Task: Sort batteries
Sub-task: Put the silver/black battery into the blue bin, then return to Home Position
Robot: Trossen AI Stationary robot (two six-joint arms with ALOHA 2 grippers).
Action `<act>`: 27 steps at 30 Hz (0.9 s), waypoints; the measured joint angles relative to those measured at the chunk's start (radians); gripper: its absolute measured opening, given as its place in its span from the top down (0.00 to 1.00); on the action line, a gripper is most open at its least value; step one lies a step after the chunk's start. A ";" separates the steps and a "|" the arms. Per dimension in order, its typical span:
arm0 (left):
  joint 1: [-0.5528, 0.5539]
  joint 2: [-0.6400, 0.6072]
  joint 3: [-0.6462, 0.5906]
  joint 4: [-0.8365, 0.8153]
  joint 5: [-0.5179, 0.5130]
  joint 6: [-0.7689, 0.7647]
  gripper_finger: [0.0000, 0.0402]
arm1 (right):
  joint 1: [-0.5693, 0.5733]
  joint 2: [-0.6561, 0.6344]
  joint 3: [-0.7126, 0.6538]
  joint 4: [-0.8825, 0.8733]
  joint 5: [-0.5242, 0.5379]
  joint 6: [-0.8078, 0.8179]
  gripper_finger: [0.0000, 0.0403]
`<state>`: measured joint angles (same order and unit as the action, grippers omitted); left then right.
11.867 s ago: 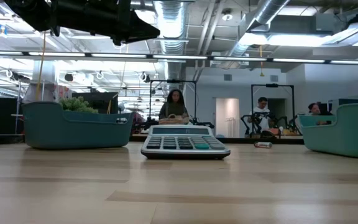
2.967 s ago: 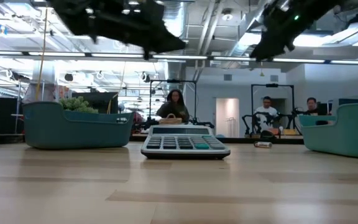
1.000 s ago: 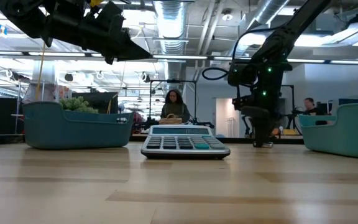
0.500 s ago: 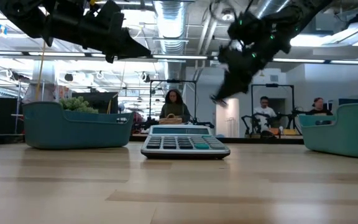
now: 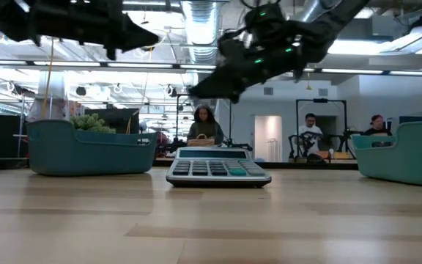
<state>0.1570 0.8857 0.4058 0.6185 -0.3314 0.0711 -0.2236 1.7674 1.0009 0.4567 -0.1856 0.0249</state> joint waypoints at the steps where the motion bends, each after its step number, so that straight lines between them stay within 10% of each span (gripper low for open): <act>1: 0.000 -0.027 -0.017 0.001 -0.006 0.000 1.00 | 0.006 0.032 0.030 0.007 0.000 -0.001 0.99; 12: -0.002 -0.209 -0.052 -0.141 -0.032 0.013 1.00 | 0.071 0.365 0.487 -0.035 -0.074 -0.052 0.93; 27: -0.004 -0.265 -0.052 -0.223 -0.035 0.011 1.00 | 0.050 0.523 0.735 -0.281 -0.074 -0.082 0.39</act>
<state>0.1528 0.6209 0.3534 0.3954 -0.3668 0.0826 -0.1741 2.2902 1.7358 0.1761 -0.2600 -0.0573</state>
